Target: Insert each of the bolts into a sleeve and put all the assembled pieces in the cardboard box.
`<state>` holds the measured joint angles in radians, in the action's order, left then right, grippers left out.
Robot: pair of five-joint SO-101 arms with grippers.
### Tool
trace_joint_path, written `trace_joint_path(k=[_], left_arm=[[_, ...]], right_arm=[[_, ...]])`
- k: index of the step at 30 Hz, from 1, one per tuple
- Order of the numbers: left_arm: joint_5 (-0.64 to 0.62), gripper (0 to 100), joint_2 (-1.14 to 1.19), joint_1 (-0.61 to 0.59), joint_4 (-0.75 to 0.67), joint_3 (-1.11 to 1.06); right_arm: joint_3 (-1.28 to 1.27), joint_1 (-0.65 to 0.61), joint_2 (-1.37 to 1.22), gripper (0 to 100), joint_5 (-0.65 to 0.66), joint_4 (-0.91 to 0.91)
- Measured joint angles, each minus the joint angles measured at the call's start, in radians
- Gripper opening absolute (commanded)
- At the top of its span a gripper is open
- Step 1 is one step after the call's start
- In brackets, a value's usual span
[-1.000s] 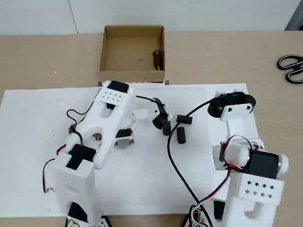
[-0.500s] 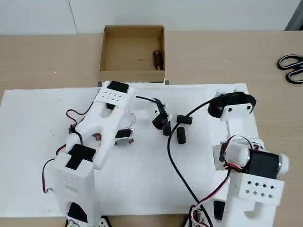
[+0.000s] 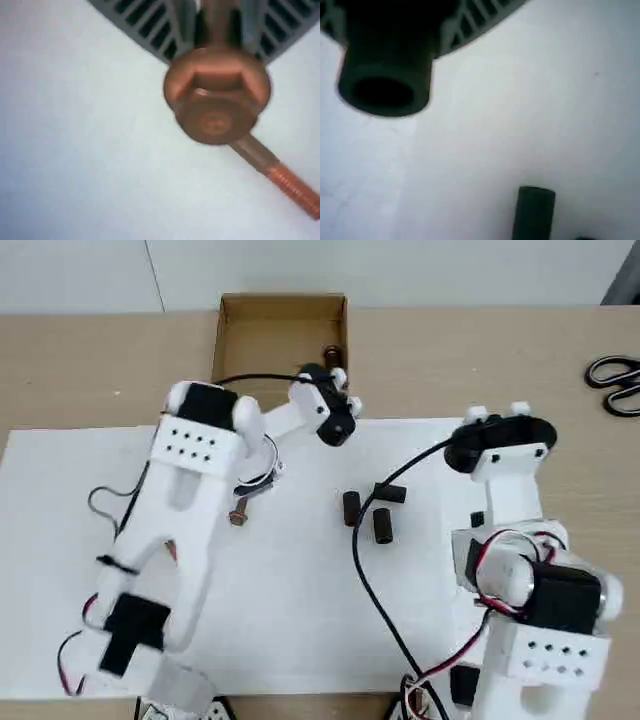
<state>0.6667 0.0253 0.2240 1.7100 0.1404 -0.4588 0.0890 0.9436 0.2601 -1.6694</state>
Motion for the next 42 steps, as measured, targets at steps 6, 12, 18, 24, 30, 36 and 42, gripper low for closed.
trace_joint_path(k=[6, 12, 18, 24, 30, 36, 42], left_arm=[[-0.288, 1, -0.146, -0.058, 0.017, 0.0], [-0.431, 1, -0.324, -0.127, 0.021, -0.081], [-0.621, 1, -0.598, -0.13, -0.023, -0.301], [-0.862, 1, -0.921, -0.13, -0.164, -0.635], [-1.105, 1, -1.221, -0.13, -0.338, -0.947], [-1.269, 1, -1.424, -0.13, -0.468, -1.108], [-1.361, 1, -1.513, -0.13, -0.534, -1.191]], right_arm=[[0.0, -0.11, 0.112, 0.4, -0.002, -0.002], [-0.017, -0.238, 0.344, 0.4, -0.006, -0.002], [-0.172, -0.264, 0.535, 0.4, -0.138, 0.068], [-0.336, -0.278, 0.641, 0.3, -0.176, 0.18], [-0.471, -0.433, 0.684, 0.3, -0.216, 0.285], [-0.623, -0.623, 0.703, 0.3, -0.267, 0.439], [-0.769, -0.752, 0.709, 0.3, -0.267, 0.585]])
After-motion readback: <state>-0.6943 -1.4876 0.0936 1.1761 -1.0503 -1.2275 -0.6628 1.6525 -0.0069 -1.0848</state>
